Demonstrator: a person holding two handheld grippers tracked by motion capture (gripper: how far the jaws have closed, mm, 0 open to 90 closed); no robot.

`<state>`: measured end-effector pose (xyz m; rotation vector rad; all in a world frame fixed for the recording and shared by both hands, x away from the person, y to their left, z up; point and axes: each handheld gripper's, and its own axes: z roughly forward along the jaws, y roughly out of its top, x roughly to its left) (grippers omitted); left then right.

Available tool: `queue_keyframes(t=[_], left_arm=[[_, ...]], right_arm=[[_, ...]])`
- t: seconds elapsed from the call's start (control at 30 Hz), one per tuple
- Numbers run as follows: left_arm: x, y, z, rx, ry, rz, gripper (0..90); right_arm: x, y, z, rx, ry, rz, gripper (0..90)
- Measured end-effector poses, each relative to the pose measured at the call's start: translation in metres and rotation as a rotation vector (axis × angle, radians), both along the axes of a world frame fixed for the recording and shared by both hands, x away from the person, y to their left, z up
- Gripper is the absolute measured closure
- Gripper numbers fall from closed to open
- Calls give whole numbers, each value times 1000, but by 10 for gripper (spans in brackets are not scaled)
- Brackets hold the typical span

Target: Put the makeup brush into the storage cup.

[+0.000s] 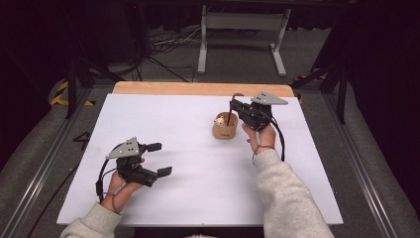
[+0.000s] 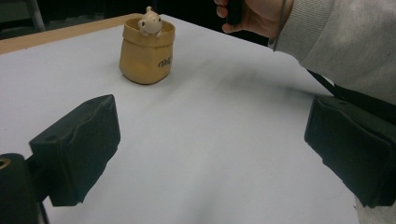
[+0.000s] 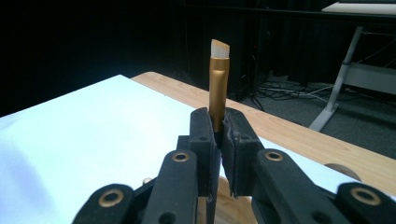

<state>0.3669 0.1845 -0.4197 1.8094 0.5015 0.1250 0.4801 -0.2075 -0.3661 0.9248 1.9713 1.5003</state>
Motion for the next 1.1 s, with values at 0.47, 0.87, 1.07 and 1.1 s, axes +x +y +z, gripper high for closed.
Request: queue_keyframes(t=[0.47,0.87,1.07,1.1], left_arm=[[0,1,1,0,-11,0,41],[-3,5,3,-13,-5,2,38],[-8,11,4,-27,-6,14,37],[-8,13,4,-23,-11,14,37]], right_arm=[[-2,-7,7,-5,-3,-88,236],[-25,-22,28,17,-83,11,119],[-39,-32,31,20,-99,48,79],[-45,-35,32,17,-107,56,67]])
